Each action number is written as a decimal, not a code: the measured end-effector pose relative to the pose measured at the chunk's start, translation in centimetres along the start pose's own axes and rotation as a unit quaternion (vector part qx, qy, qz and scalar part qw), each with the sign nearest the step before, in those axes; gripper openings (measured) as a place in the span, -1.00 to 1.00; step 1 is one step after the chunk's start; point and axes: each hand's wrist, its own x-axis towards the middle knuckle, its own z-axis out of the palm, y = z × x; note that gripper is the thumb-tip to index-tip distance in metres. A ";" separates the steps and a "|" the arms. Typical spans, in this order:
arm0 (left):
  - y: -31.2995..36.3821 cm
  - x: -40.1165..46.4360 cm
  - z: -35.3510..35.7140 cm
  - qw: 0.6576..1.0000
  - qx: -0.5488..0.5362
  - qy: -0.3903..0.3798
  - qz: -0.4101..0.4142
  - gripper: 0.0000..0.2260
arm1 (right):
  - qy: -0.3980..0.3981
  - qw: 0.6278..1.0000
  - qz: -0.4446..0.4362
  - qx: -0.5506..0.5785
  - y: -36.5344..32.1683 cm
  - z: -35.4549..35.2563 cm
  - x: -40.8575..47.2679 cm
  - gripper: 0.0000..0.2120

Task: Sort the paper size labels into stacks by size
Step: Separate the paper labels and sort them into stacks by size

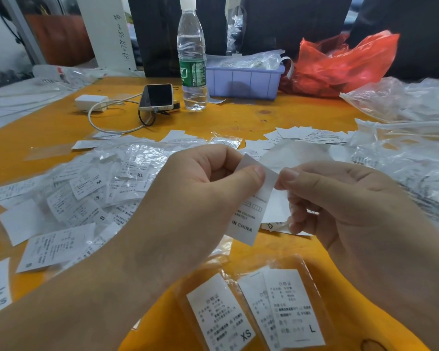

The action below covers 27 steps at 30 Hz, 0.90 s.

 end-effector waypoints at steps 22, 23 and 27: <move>-0.2 0.6 -1.3 0.992 -0.035 -0.099 -0.073 -0.78 | -0.039 0.999 0.003 -0.032 -0.2 0.0 -0.3 -0.86; -0.2 0.6 -1.5 0.991 -0.034 -0.103 -0.072 -0.78 | -0.046 0.999 0.004 -0.029 -0.2 0.0 -0.3 -0.87; -0.1 0.7 -1.7 0.988 -0.043 -0.122 -0.084 -0.75 | -0.061 0.998 0.009 -0.017 -0.1 0.0 -0.2 -0.88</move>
